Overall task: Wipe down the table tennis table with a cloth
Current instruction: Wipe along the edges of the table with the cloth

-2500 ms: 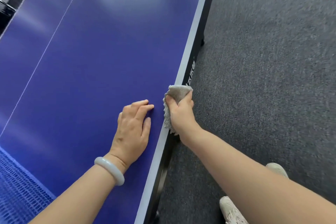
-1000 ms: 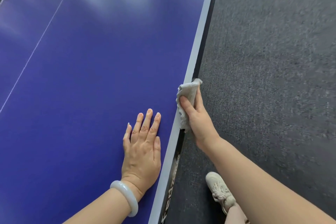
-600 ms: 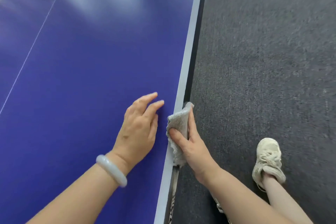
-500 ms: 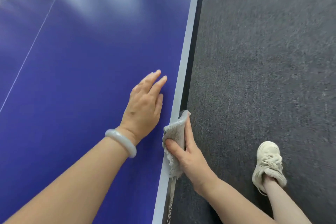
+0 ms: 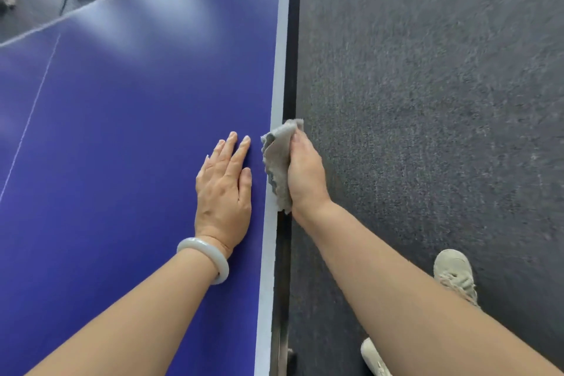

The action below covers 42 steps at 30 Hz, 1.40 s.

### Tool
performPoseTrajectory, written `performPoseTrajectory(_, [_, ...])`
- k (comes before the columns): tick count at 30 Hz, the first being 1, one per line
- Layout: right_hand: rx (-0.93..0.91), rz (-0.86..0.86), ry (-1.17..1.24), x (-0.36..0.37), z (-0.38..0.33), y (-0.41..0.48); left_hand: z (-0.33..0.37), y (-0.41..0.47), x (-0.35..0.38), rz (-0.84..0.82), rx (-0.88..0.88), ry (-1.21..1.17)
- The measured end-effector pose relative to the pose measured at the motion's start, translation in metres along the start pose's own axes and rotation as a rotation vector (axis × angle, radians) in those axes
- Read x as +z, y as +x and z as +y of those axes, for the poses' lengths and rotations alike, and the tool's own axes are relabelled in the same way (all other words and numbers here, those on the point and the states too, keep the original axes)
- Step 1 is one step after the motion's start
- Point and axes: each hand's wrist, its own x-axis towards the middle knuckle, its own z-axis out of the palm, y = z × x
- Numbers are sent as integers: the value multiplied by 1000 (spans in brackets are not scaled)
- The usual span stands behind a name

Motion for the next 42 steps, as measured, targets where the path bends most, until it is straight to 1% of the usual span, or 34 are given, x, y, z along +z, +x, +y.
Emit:
performPoseTrajectory(2, [-129, 57, -72, 10, 13, -10, -1, -2, 1, -4, 0, -6])
performPoseTrajectory(4, [-247, 35, -136, 8, 36, -40, -2, -2, 2, -6, -8, -1])
performPoseTrajectory(7, [-301, 1, -127, 5, 64, -75, -2, -1, 3, -13, -9, 26])
performPoseTrajectory(9, [-270, 30, -91, 7, 61, -61, -2, 0, 2, -22, -17, 20])
performPoseTrajectory(11, [-128, 66, -46, 7, 41, -21, -1, 0, 1, -31, -15, 21])
performPoseTrajectory(12, [-23, 36, -32, 5, 28, 7, -1, 0, 1, -36, -14, 25])
performPoseTrajectory(13, [88, -21, 48, 4, 15, 34, -1, 0, 1, -40, -14, 28])
performPoseTrajectory(14, [165, -61, 140, 4, 3, 53, -1, -1, 1, -43, -15, 28])
performPoseTrajectory(15, [192, -63, 196, 5, -6, 62, -1, -1, 1, -43, -13, 26])
performPoseTrajectory(16, [176, -57, 195, 8, -8, 63, -1, -1, 1, -41, -11, 25])
performPoseTrajectory(18, [79, -6, 162, 10, 2, 44, -1, 0, 1, -41, -7, 29])
performPoseTrajectory(21, [-66, -41, 24, 3, 28, -9, -1, 0, 1, -47, -1, 38])
performPoseTrajectory(23, [-88, -33, -68, 3, 37, -24, -1, 0, 1, -52, -4, 40])
performPoseTrajectory(25, [-86, -8, -76, 9, 28, -3, -2, 0, 0, -62, -9, 54])
performPoseTrajectory(26, [-71, 17, -74, 12, 18, 19, -1, 0, 0, -69, -8, 61])
performPoseTrajectory(29, [-41, 19, -81, 16, -23, 88, -1, 0, -1, -86, -12, 70])
performPoseTrajectory(30, [-52, 14, -107, 17, -32, 98, 0, 1, -2, -88, -17, 71])
performPoseTrajectory(32, [-79, 4, -141, 13, -29, 91, 1, 1, -3, -89, -23, 73])
performPoseTrajectory(34, [-64, -72, -7, 2, -14, 49, 2, 2, -4, -87, -27, 76])
performPoseTrajectory(35, [-2, -130, 51, -3, -6, 23, 3, 1, -4, -87, -30, 77])
performPoseTrajectory(37, [80, -217, 53, -17, 9, -16, 4, 2, -5, -94, -36, 74])
performPoseTrajectory(39, [145, -286, 53, -22, 0, -18, 4, 2, -6, -102, -47, 67])
performPoseTrajectory(41, [170, -384, 157, -22, -18, 11, 4, 2, -6, -110, -50, 74])
performPoseTrajectory(42, [182, -399, 211, -19, -29, 33, 5, 1, -6, -111, -51, 76])
